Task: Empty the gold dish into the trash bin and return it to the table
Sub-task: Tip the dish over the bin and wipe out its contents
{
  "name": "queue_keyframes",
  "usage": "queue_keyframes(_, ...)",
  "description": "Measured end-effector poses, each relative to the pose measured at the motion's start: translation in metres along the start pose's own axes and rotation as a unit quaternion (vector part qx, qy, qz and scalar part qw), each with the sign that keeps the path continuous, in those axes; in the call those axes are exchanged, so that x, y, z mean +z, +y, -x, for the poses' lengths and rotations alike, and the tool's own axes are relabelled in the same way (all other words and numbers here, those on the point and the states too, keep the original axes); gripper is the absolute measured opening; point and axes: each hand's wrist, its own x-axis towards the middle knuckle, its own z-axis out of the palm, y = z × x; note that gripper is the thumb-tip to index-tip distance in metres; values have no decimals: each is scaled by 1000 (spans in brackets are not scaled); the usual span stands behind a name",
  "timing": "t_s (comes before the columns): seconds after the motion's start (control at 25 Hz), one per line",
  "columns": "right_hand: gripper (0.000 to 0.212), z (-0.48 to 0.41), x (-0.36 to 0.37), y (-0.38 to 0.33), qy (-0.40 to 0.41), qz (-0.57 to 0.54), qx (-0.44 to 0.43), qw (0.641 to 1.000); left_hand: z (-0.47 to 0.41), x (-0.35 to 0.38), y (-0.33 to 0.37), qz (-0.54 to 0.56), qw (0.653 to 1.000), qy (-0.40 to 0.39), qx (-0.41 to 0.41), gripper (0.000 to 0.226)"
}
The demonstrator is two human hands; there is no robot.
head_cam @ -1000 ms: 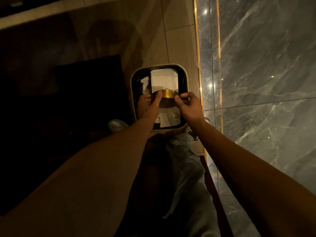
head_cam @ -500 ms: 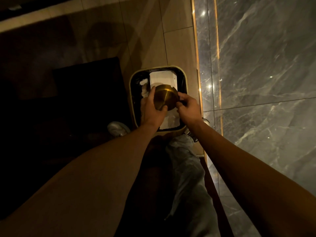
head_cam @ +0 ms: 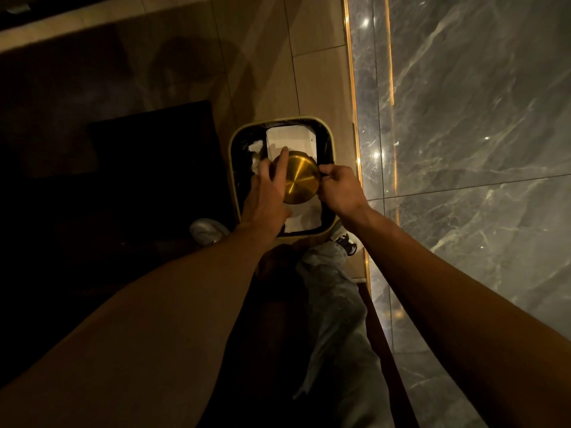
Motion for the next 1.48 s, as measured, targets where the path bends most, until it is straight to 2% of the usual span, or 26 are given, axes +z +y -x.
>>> queue_keyframes(0.2, 28, 3, -2, -5, -13, 21, -4, 1000, 0, 0, -3, -64, 998, 20, 1, 113)
queue_keyframes(0.36, 21, 9, -10, -5, -19, 36, -27, 999, -5, -5, -7, -67, 996, 40, 53, 110)
queue_keyframes(0.6, 24, 14, -15, 4, -27, 97, -92, 991, -12, -12, -5, -58, 995, 8, 83, 112)
queue_keyframes(0.76, 45, 18, -13, 13, -44, 282, -156, 946, -12, -13, -6, -5, 994, -1, 108, 111)
queue_keyframes(0.8, 51, 20, -13, 14, -38, 321, -195, 926, -12, -13, -8, 1, 995, 1, 103, 111)
queue_keyframes(0.92, 59, 24, -18, 8, -11, 455, -341, 823, -12, -19, -13, 7, 995, 2, 97, 113)
queue_keyframes(1.0, 58, 19, -21, 2, 6, 480, -379, 791, -14, -24, -14, 23, 995, -3, 97, 114)
queue_keyframes(1.08, 58, 12, -22, 4, -9, 496, -381, 780, -16, -28, -14, 43, 994, -12, 101, 113)
queue_keyframes(1.2, 60, 6, -16, 7, -78, 535, -391, 745, -15, -32, -14, 38, 994, -20, 98, 112)
queue_keyframes(1.24, 59, 6, -13, 4, -74, 532, -397, 744, -13, -32, -14, 47, 994, -18, 93, 109)
queue_keyframes(1.36, 57, 10, -11, 0, -34, 497, -390, 775, -10, -30, -11, 75, 993, -4, 92, 100)
queue_keyframes(1.48, 61, 11, -8, 6, -74, 508, -380, 769, -12, -26, -8, 47, 996, -10, 82, 107)
